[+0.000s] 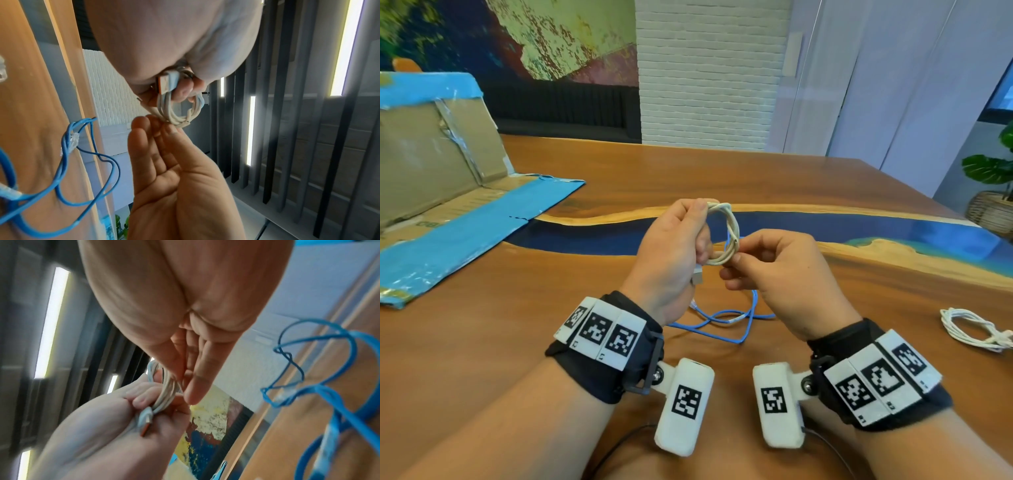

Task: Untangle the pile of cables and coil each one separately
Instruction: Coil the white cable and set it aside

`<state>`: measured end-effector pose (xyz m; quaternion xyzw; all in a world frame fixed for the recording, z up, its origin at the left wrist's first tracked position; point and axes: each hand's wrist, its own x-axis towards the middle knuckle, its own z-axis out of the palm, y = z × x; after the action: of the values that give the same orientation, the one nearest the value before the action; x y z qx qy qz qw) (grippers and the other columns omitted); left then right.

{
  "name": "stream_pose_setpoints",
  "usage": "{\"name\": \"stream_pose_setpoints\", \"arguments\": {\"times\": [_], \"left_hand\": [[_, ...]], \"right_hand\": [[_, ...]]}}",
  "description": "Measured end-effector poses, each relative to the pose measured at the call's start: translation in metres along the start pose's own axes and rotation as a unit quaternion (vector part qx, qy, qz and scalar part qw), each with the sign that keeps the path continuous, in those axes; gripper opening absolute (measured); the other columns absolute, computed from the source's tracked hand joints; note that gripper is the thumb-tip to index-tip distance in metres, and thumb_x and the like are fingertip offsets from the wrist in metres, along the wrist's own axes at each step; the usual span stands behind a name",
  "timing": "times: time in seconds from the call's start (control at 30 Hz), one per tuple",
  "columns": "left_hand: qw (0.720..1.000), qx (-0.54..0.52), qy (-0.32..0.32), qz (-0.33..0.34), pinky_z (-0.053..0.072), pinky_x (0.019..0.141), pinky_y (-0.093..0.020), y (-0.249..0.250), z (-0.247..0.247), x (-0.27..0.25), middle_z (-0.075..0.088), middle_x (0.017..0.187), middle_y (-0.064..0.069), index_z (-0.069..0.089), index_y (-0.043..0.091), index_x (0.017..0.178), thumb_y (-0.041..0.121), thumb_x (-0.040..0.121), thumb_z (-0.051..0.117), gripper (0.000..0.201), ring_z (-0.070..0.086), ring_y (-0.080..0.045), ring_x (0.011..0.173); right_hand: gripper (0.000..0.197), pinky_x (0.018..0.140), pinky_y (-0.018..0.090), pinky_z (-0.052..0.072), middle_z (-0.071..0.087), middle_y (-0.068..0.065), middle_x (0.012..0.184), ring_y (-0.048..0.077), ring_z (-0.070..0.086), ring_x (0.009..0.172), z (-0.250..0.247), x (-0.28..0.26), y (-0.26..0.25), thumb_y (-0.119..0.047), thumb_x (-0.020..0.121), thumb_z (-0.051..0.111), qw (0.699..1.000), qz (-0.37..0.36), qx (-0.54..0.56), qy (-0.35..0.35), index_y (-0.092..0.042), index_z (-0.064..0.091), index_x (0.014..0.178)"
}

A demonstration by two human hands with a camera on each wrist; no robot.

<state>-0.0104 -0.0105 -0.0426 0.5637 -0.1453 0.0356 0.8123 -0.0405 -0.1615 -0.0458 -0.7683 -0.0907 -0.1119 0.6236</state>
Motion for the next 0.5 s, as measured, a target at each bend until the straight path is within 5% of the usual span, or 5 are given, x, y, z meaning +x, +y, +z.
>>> {"name": "stream_pose_setpoints", "arguments": {"times": [0.17, 0.5], "left_hand": [[1.000, 0.017, -0.002, 0.012, 0.036, 0.050, -0.019, 0.005, -0.002, 0.000, 0.035, 0.057, 0.001, 0.062, 0.015, 0.097, 0.025, 0.110, 0.041, 0.028, 0.030, -0.012, 0.052], [0.996, 0.062, -0.029, 0.053, 0.043, 0.068, -0.026, 0.002, -0.002, 0.001, 0.044, 0.070, -0.002, 0.069, 0.009, 0.113, 0.019, 0.107, 0.049, 0.024, 0.041, -0.012, 0.066]], "right_hand": [[0.023, 0.075, 0.033, 0.061, 0.076, 0.022, 0.096, 0.033, 0.076, 0.087, 0.006, -0.001, -0.003, -0.004, 0.090, 0.071, 0.981, 0.067, 0.182, -0.011, 0.006, 0.069, 0.110], [0.008, 0.067, 0.029, 0.057, 0.074, 0.016, 0.087, 0.024, 0.071, 0.076, 0.012, 0.002, 0.004, -0.005, 0.092, 0.069, 0.977, 0.070, 0.195, 0.052, -0.002, 0.073, 0.099]]}}
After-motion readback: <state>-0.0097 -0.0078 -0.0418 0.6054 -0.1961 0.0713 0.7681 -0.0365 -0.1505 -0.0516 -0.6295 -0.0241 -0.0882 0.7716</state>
